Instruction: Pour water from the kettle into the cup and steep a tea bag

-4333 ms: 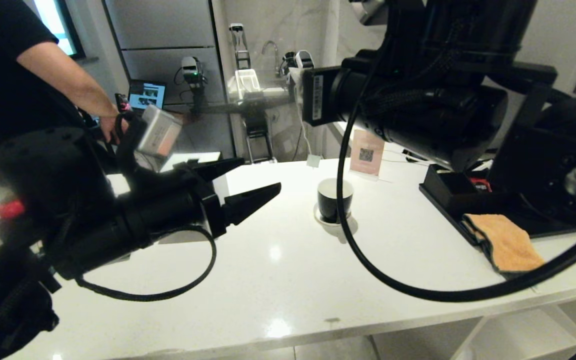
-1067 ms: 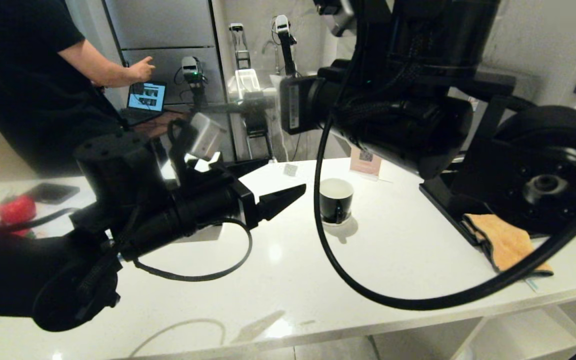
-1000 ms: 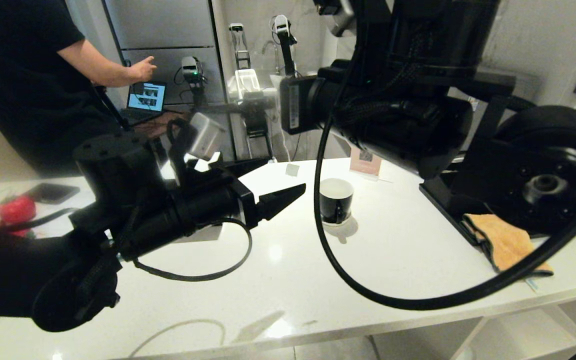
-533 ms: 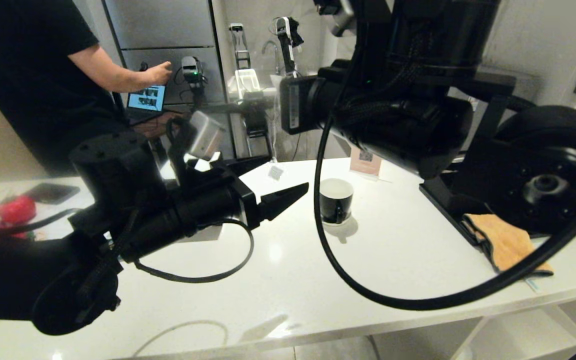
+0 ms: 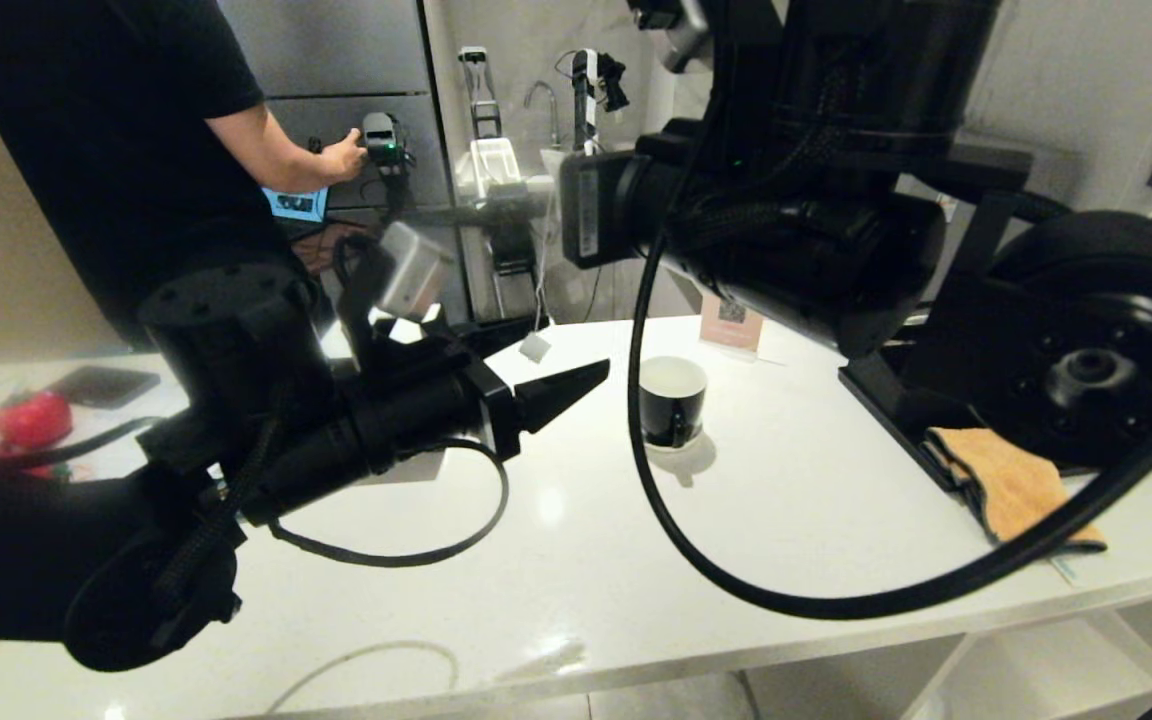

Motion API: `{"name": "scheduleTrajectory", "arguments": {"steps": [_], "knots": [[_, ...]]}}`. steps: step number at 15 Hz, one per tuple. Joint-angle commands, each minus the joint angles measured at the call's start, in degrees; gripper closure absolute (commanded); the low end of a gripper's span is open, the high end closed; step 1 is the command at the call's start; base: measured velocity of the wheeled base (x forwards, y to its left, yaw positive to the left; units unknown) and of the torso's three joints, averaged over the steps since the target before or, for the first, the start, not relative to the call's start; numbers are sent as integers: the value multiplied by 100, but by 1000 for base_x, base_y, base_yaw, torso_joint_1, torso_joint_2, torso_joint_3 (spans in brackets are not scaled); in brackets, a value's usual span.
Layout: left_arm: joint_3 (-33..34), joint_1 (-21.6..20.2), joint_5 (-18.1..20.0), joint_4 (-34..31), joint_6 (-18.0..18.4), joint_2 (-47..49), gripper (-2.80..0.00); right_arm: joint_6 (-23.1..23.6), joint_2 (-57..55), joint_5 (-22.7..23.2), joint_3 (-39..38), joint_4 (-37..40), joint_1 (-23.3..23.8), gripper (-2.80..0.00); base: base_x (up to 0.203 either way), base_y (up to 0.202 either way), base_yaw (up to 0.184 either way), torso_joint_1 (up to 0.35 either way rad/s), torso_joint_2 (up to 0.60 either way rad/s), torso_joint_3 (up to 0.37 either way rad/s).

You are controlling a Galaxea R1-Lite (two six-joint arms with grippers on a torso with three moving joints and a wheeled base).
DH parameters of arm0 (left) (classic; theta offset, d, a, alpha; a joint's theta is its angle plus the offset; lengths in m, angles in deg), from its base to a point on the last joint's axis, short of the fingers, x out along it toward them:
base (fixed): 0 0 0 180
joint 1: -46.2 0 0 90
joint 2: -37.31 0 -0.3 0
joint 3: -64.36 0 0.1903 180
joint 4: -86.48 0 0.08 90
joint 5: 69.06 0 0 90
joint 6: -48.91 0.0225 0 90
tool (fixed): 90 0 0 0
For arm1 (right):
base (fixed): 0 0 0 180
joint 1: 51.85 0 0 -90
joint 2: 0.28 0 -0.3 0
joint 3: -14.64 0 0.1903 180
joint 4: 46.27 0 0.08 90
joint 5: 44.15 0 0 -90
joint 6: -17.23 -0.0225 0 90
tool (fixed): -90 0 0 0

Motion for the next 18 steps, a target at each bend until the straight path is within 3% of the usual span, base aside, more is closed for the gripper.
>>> {"name": "scheduleTrajectory", "arguments": {"steps": [1,18], "knots": [[12,-2,13,102,-21,-12,0,0,-7,-12,-1,-14,-2,0,0,0,0,0,0,0],[168,-2,-14,113,-4,-75,0,4,11,-14,27,-11,-2,0,0,0,0,0,0,0]]}}
